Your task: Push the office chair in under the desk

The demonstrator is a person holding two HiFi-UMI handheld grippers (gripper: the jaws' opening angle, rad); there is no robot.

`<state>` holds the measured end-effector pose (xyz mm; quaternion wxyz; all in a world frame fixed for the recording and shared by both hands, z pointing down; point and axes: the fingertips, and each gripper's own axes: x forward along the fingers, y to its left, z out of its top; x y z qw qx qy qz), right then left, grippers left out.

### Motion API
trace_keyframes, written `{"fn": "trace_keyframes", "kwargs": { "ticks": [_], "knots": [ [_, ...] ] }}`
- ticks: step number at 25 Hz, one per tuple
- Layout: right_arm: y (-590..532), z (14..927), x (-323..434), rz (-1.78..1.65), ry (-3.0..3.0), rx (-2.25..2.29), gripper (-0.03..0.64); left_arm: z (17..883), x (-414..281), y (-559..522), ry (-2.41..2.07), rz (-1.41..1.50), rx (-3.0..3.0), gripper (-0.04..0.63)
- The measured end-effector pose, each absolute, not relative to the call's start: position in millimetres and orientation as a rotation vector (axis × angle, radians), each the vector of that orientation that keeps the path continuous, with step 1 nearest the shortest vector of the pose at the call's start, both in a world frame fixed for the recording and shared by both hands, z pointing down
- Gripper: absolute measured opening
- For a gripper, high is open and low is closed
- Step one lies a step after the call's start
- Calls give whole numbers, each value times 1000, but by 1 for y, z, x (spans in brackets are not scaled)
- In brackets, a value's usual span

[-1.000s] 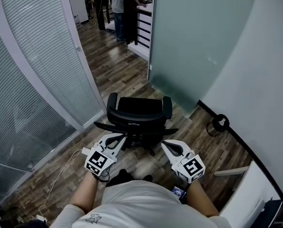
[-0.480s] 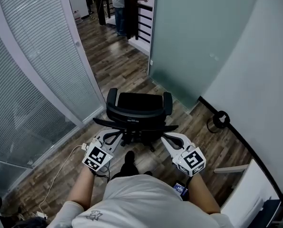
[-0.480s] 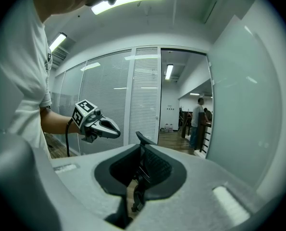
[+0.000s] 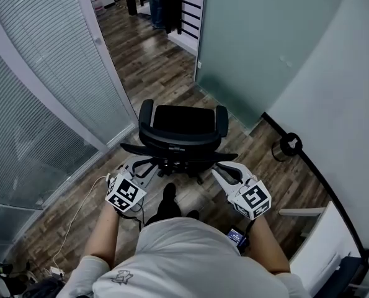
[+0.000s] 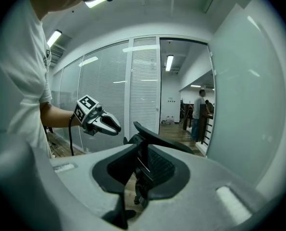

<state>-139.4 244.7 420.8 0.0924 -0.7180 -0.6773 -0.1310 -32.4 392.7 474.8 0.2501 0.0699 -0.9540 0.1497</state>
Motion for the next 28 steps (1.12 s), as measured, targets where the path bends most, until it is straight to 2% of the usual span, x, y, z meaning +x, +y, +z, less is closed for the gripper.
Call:
{"fn": "trace_keyframes", "kwargs": {
  "ticks": [4, 10, 16, 28],
  "knots": [
    [260, 436, -145, -413, -1963, -2124, 82, 496, -30, 413, -2531, 400, 210, 115],
    [289, 463, -151, -484, -1859, -2130, 110, 527, -32, 446, -2450, 407, 245, 147],
    [307, 508, -147, -776, -1668, -2156, 149, 558, -32, 461, -2287, 515, 361, 178],
    [325, 578, -158, -1262, -1379, -2120, 160, 600, -47, 481, -2032, 736, 501, 187]
  ]
}}
